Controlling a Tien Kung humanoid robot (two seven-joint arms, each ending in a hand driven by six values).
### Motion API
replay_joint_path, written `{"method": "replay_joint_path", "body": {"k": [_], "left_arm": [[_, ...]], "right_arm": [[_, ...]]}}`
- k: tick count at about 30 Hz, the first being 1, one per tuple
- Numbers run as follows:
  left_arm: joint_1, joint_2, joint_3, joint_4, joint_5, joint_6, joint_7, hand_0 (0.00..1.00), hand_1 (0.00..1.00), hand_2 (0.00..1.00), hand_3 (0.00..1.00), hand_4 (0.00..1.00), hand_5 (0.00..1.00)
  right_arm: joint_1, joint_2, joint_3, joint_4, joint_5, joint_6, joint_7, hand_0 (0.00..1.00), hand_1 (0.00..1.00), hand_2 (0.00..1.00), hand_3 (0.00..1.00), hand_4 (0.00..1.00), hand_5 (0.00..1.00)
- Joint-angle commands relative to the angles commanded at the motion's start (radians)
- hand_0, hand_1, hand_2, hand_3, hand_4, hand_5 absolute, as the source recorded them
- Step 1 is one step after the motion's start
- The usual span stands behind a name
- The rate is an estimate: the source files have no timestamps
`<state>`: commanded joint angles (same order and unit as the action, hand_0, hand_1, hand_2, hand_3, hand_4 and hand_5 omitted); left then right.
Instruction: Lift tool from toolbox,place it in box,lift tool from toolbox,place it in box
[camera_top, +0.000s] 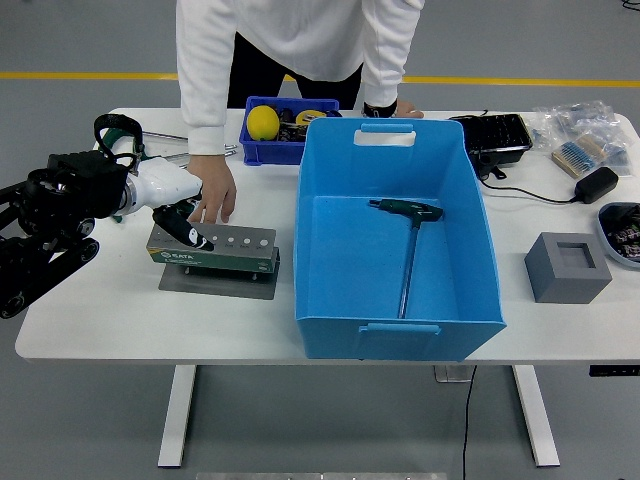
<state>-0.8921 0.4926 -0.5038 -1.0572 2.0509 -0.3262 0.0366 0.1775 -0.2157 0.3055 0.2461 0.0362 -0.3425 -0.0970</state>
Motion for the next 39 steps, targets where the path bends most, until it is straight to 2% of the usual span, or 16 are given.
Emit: {"method": "replay_joint_path", "body": {"k": [4, 5, 10, 11, 12, 17, 18, 23, 24, 33, 39], "left_arm": [[-0.001, -0.001, 0.001, 0.006, -0.001, 0.005, -0.003, 0.261, 0.207, 0.206, 0.248, 0.957, 0.783], [-0.001, -0.001, 0.002, 0.008, -0.001, 0.007, -0.004, 0.222, 0.172, 0.186, 0.235, 0.95, 0.772], [-0.001, -0.001, 0.006, 0.014, 0.0, 0.024, -0.01, 0.222, 0.172, 0.186, 0.235, 0.95, 0.772], [-0.001, -0.001, 0.007, 0.015, 0.0, 0.03, -0.011, 0.222, 0.172, 0.186, 0.235, 0.95, 0.772], [-0.001, -0.001, 0.008, 0.017, 0.001, 0.038, -0.014, 0.174, 0.134, 0.144, 0.187, 0.921, 0.713], [0.003, -0.001, 0.011, 0.031, -0.007, 0.092, -0.031, 0.174, 0.134, 0.144, 0.187, 0.921, 0.713], [0.004, -0.001, 0.01, 0.033, -0.008, 0.102, -0.035, 0.124, 0.087, 0.107, 0.125, 0.83, 0.523], [0.009, 0.0, 0.001, 0.038, -0.007, 0.153, -0.064, 0.124, 0.087, 0.107, 0.125, 0.83, 0.523], [0.01, 0.001, -0.004, 0.037, -0.007, 0.163, -0.072, 0.08, 0.028, 0.065, 0.092, 0.791, 0.501], [0.022, 0.006, -0.05, 0.018, -0.004, 0.238, -0.122, 0.055, 0.002, 0.045, 0.082, 0.765, 0.487], [0.032, 0.012, -0.083, -0.015, -0.017, 0.256, -0.134, 0.031, 0.002, 0.028, 0.074, 0.765, 0.491]], "right_arm": [[0.0, 0.0, -0.001, 0.0, 0.002, 0.0, 0.001, 0.678, 0.641, 0.716, 0.556, 0.788, 0.718], [0.001, 0.0, -0.001, 0.0, 0.002, 0.0, 0.001, 0.678, 0.642, 0.716, 0.556, 0.788, 0.718], [0.001, 0.0, 0.0, 0.0, 0.0, 0.0, 0.0, 0.678, 0.642, 0.716, 0.556, 0.788, 0.718], [0.001, 0.0, 0.0, 0.0, 0.0, 0.0, 0.0, 0.678, 0.642, 0.716, 0.556, 0.788, 0.718], [0.001, 0.0, 0.0, 0.0, 0.0, 0.0, 0.0, 0.678, 0.641, 0.716, 0.556, 0.788, 0.718], [0.001, 0.0, 0.0, -0.001, 0.0, 0.0, 0.0, 0.678, 0.641, 0.716, 0.556, 0.788, 0.718], [0.001, 0.0, 0.0, -0.001, 0.0, 0.0, 0.001, 0.678, 0.641, 0.716, 0.556, 0.788, 0.717], [0.001, 0.0, -0.002, -0.001, 0.002, 0.001, 0.001, 0.678, 0.641, 0.716, 0.556, 0.788, 0.717], [0.002, 0.0, -0.002, -0.001, 0.003, 0.001, 0.002, 0.678, 0.641, 0.715, 0.556, 0.787, 0.717], [0.001, 0.001, -0.001, -0.001, 0.001, 0.001, 0.001, 0.678, 0.64, 0.715, 0.556, 0.788, 0.718], [-0.002, 0.002, 0.002, -0.001, -0.003, 0.0, 0.0, 0.678, 0.64, 0.715, 0.556, 0.788, 0.717]]}}
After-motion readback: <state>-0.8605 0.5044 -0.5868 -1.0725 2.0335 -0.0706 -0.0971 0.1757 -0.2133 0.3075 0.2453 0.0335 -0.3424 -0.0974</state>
